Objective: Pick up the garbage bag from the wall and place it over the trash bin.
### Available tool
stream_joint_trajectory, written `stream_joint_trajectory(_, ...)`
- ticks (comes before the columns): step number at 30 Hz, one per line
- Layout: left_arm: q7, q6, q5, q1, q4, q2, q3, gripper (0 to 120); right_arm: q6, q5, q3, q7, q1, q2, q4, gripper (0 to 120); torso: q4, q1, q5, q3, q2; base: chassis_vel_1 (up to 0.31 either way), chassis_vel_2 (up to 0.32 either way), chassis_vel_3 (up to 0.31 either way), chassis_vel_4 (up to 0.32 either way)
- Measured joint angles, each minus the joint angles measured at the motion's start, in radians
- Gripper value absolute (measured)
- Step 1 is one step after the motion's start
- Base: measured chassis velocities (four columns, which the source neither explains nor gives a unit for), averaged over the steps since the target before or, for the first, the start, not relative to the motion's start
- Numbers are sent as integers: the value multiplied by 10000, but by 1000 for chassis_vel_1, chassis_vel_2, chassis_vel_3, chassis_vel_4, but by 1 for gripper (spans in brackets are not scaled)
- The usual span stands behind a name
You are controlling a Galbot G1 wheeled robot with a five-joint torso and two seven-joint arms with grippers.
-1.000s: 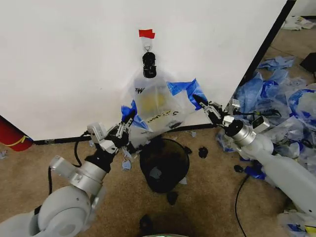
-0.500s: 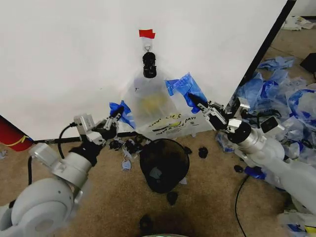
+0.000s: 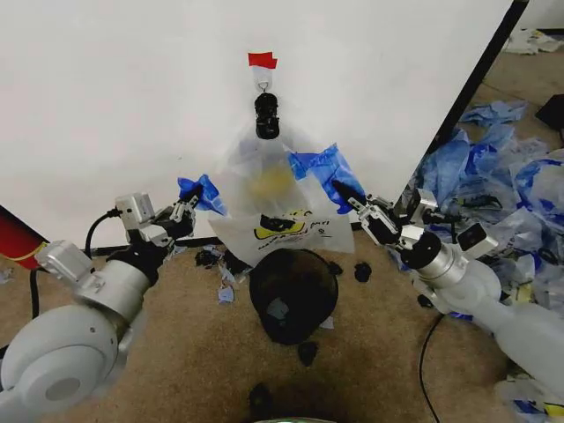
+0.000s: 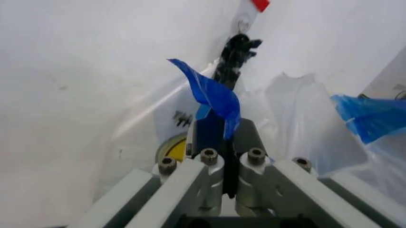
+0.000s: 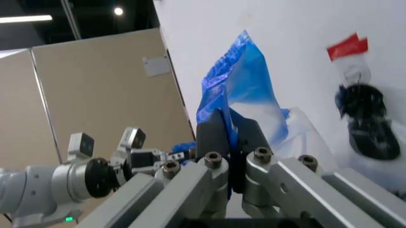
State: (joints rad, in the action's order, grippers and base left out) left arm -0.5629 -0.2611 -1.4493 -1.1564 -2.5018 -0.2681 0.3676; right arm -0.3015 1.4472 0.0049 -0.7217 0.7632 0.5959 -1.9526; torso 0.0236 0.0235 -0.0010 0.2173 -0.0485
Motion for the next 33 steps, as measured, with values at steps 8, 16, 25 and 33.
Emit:
stream_joint_trajectory(8,-157,88,-194,55,6,218,534,0,117,429,72,136,-438,-343,-397,0,0,0,2,0,0,0,0,0,0)
stream_joint_trajectory(16,-466,301,-526,56,11,268,759,0,103,479,215,175,-164,-606,-696,0,0,0,0,0,0,0,0,0,0)
stream_joint_trajectory(25,-518,385,-540,-19,16,264,757,0,51,564,325,303,223,-839,-970,0,0,0,2,0,0,0,0,0,0)
stream_joint_trajectory(33,-699,453,-641,-37,18,305,788,0,29,594,330,481,613,-994,-1244,0,0,0,3,-1,0,0,0,0,0)
